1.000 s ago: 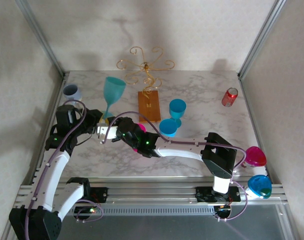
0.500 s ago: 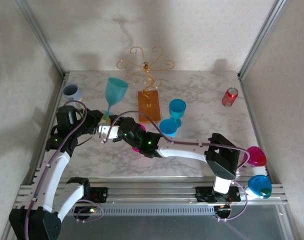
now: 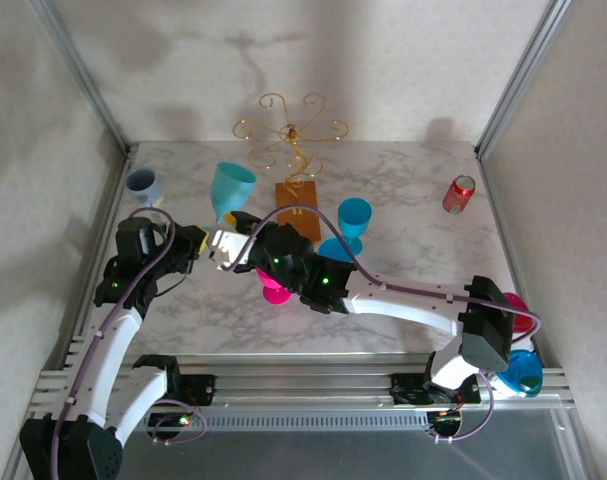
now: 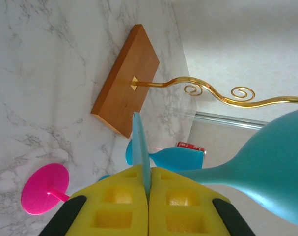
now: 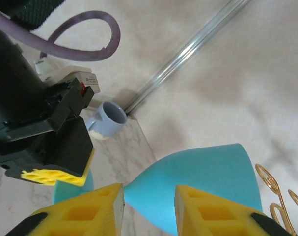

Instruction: Take the wine glass off the wine glass rack

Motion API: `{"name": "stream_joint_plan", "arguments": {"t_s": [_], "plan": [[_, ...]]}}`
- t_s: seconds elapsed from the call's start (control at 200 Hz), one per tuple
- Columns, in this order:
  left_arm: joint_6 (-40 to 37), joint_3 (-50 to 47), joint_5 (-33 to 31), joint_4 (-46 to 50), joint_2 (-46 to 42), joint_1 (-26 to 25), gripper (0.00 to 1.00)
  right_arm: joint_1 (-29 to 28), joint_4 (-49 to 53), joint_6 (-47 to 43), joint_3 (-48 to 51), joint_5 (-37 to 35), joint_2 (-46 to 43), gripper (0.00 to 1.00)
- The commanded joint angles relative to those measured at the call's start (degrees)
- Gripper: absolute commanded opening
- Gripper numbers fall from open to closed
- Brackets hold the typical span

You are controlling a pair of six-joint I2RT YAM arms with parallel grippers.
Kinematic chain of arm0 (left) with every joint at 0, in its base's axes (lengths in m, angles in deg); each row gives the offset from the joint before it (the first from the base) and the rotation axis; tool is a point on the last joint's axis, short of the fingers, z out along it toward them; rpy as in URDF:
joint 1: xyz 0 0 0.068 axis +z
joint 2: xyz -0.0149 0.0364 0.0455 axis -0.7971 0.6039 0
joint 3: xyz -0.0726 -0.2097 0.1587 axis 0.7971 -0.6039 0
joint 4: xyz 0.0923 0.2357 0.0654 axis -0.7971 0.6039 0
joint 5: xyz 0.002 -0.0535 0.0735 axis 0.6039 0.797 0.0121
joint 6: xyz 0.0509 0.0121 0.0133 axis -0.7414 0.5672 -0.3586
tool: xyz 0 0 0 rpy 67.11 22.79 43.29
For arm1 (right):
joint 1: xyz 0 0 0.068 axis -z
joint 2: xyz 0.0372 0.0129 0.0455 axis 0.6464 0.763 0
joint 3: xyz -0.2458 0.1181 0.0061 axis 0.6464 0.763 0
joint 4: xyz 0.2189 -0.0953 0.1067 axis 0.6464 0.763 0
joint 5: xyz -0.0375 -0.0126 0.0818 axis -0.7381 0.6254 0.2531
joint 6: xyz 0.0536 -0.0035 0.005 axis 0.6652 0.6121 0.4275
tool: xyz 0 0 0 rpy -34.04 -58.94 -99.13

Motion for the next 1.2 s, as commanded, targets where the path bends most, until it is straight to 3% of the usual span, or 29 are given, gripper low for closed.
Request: {"name": "stream_joint_plan", "arguments": {"t_s": [0.0, 0.24, 0.32, 0.456, 0.581, 0.751, 0.931, 1.191], "plan": [[0.6, -1.3, -0.8, -3.3, -1.1, 0.2, 0.00, -0.9, 7.5, 7.8, -3.4, 2.5, -3.4, 0.33], [-3.5, -1.5, -2.6, -3.6, -2.2, 0.2, 0.00, 4.2, 37.1, 26.0, -23.9, 15.4, -2.5, 0.36], [-4.5, -1.7, -2.9, -3.3, -2.5, 0.2, 0.00, 6.8, 40.6, 31.3, -28.3, 20.9, -2.4, 0.37], [-5.2, -3.2, -2.1, -5.6, -3.4, 0.2, 0.00, 12.1, 45.6, 38.7, -35.3, 32.1, -0.6, 0.53], [-7.5, -3.1, -2.9, -5.0, -4.3, 0.1, 0.00, 16.6, 54.0, 43.7, -46.2, 40.1, 5.6, 0.54], [-8.6, -2.9, -2.7, -5.0, -4.7, 0.1, 0.00, 22.4, 54.4, 50.9, -50.8, 51.2, 11.2, 0.56], [-9.1, -2.6, -2.5, -5.0, -5.0, 0.1, 0.00, 23.6, 56.6, 52.0, -54.6, 55.0, 15.6, 0.62], [-10.4, -1.7, -3.2, -3.3, -5.5, 0.1, 0.00, 23.7, 57.0, 53.4, -55.4, 57.4, 18.8, 0.58]]}}
